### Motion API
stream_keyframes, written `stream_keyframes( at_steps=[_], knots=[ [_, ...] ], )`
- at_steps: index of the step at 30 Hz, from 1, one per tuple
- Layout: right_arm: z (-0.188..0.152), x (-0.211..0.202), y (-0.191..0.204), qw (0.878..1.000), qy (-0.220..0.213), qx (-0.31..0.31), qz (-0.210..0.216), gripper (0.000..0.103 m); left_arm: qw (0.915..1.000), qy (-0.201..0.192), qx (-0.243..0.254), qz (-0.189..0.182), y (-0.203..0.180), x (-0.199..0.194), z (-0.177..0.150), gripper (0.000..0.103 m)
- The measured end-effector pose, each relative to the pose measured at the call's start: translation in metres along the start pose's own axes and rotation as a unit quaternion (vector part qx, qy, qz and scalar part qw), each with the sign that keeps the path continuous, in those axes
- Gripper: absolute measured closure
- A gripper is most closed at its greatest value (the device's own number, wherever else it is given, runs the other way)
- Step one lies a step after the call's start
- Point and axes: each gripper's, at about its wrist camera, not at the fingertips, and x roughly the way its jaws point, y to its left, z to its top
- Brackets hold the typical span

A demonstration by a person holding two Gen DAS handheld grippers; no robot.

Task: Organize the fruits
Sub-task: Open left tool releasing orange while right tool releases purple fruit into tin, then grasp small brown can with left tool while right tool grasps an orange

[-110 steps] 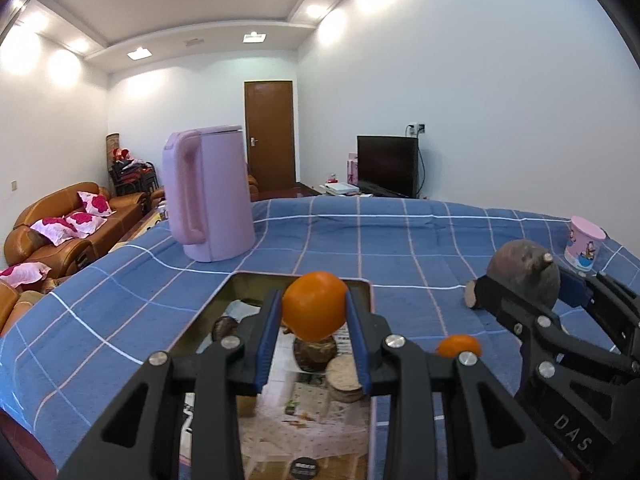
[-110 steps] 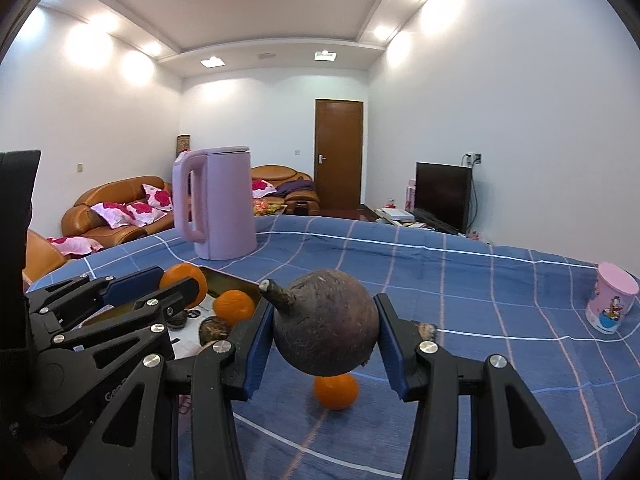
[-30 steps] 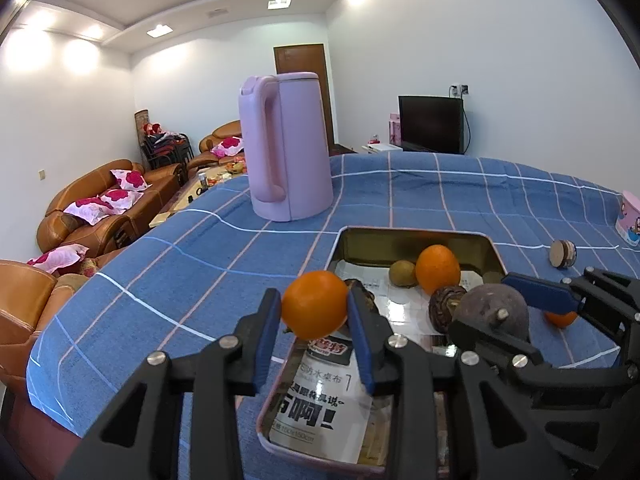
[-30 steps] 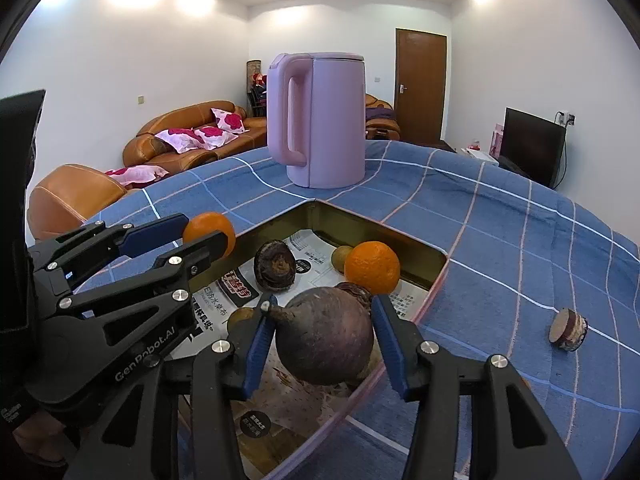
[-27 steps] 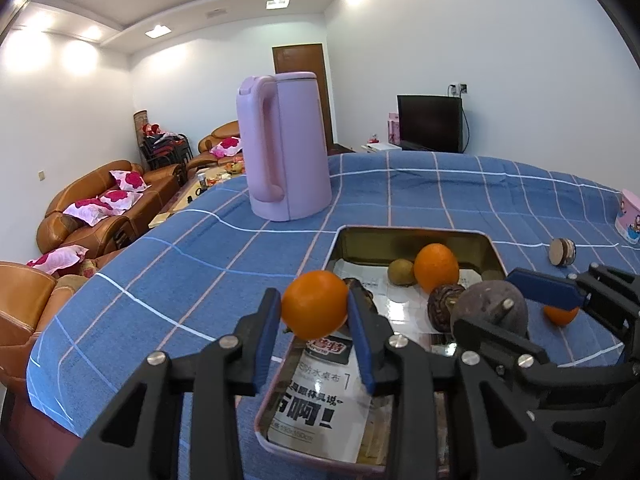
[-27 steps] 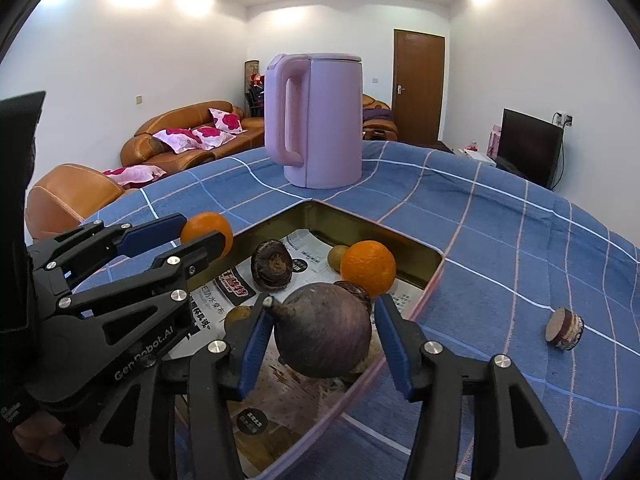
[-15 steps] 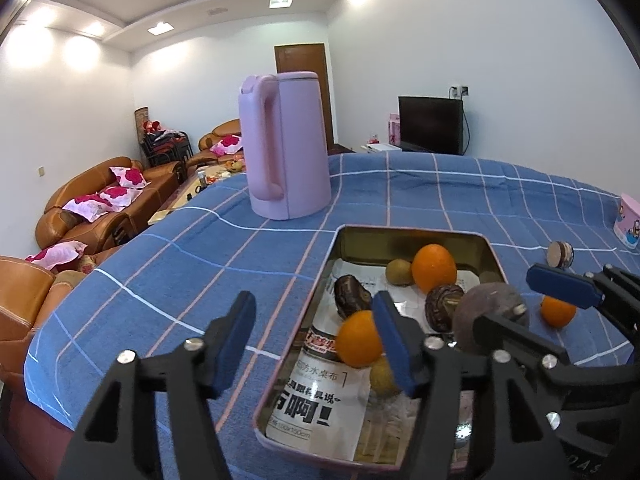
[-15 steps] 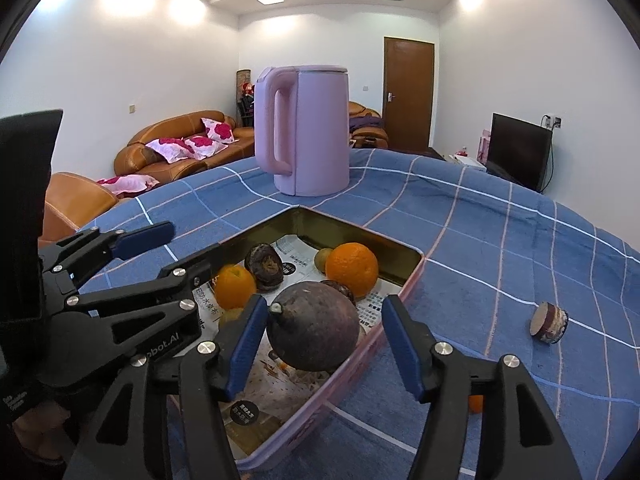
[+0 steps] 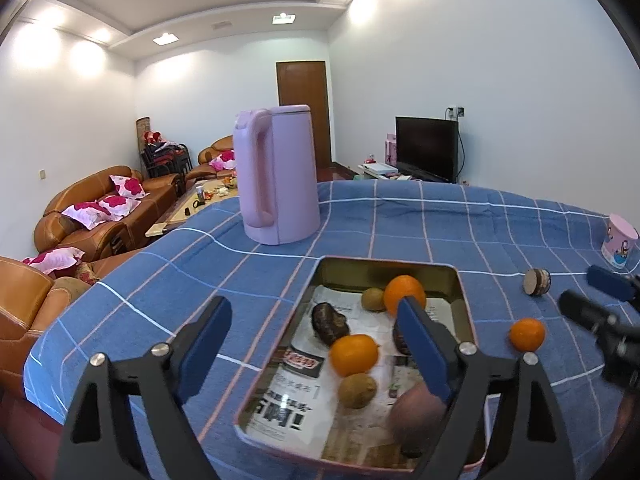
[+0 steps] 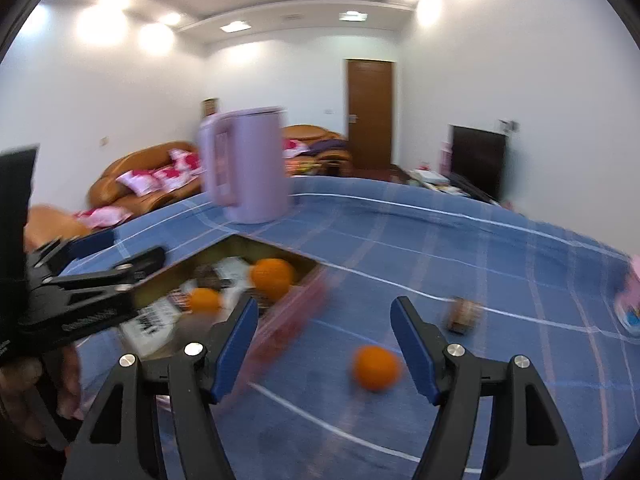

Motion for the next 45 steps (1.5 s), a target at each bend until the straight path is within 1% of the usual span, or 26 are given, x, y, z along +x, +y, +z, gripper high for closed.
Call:
stream_keyframes(
  at_steps=[3, 4, 6, 8, 9, 10, 12, 15, 17, 20, 21, 22, 24, 26, 27, 29, 32, 37, 39, 42, 45],
  knots=[
    [-0.005, 0.002, -0.029, 0.999, 0.015, 0.031, -0.039, 0.033, 1.0, 0.0, 0.004, -0.008, -0.01, 0.0, 0.0, 0.016],
    [-0.006, 0.005, -0.036, 0.998, 0.022, 0.043, -0.043, 0.033, 0.9999, 0.001, 0.007, -0.009, -0.014, -0.001, 0.0, 0.015],
    [-0.008, 0.012, -0.044, 0.997, 0.036, 0.054, -0.037, 0.033, 0.9998, 0.0, 0.014, -0.012, -0.021, -0.001, 0.001, 0.016],
    [-0.009, 0.022, -0.043, 0.997, 0.048, 0.047, -0.032, 0.033, 0.9996, 0.0, 0.023, -0.015, -0.028, -0.001, 0.001, 0.015],
    [-0.01, 0.029, -0.041, 0.997, 0.059, 0.04, -0.029, 0.033, 0.9995, -0.001, 0.026, -0.015, -0.031, -0.001, 0.001, 0.013],
    [-0.01, 0.035, -0.039, 0.997, 0.069, 0.038, -0.021, 0.033, 0.9995, -0.002, 0.029, -0.016, -0.033, -0.001, 0.001, 0.012],
    [-0.009, 0.044, -0.035, 0.996, 0.081, 0.033, -0.007, 0.033, 0.9993, -0.001, 0.033, -0.016, -0.037, 0.0, 0.002, 0.011],
    [-0.008, 0.058, -0.025, 0.994, 0.106, 0.013, -0.007, 0.033, 0.9991, 0.0, 0.037, -0.02, -0.042, 0.002, 0.003, 0.011],
    [-0.008, 0.066, -0.021, 0.992, 0.122, 0.01, 0.004, 0.033, 0.9989, 0.002, 0.04, -0.022, -0.046, 0.003, 0.004, 0.011],
    [-0.01, 0.079, -0.02, 0.99, 0.144, 0.004, -0.001, 0.033, 0.9987, 0.003, 0.044, -0.026, -0.05, 0.004, 0.006, 0.011],
    [-0.012, 0.082, -0.019, 0.988, 0.153, 0.002, -0.001, 0.039, 0.9986, 0.004, 0.046, -0.027, -0.051, 0.004, 0.007, 0.011],
    [-0.014, 0.086, -0.02, 0.986, 0.164, 0.002, 0.002, 0.05, 0.9985, 0.005, 0.047, -0.029, -0.052, 0.004, 0.008, 0.011],
    [-0.015, 0.09, -0.022, 0.985, 0.173, 0.013, 0.02, 0.054, 0.9983, 0.006, 0.05, -0.031, -0.055, 0.005, 0.009, 0.011],
    [-0.014, 0.087, -0.02, 0.986, 0.167, 0.012, 0.026, 0.062, 0.998, 0.008, 0.052, -0.035, -0.059, 0.006, 0.01, 0.011],
    [-0.014, 0.085, -0.019, 0.986, 0.164, 0.011, 0.028, 0.069, 0.9978, 0.01, 0.053, -0.037, -0.061, 0.006, 0.012, 0.011],
    [-0.014, 0.082, -0.018, 0.986, 0.163, 0.003, 0.026, 0.07, 0.9973, 0.015, 0.056, -0.045, -0.066, 0.007, 0.013, 0.011],
    [-0.016, 0.078, -0.025, 0.987, 0.159, 0.012, 0.033, 0.07, 0.9963, 0.023, 0.059, -0.058, -0.075, 0.009, 0.016, 0.011],
    [-0.015, 0.063, -0.044, 0.99, 0.134, 0.03, 0.024, 0.07, 0.9942, 0.038, 0.066, -0.075, -0.097, 0.013, 0.021, 0.011],
    [-0.013, 0.058, -0.055, 0.991, 0.126, 0.036, 0.013, 0.07, 0.9932, 0.041, 0.07, -0.083, -0.109, 0.014, 0.023, 0.011],
    [-0.012, 0.054, -0.076, 0.992, 0.114, 0.041, -0.022, 0.071, 0.9919, 0.045, 0.079, -0.09, -0.127, 0.018, 0.027, 0.011],
    [-0.011, 0.046, -0.099, 0.992, 0.098, 0.048, -0.064, 0.071, 0.9901, 0.057, 0.081, -0.1, -0.148, 0.027, 0.031, 0.011]
  ],
)
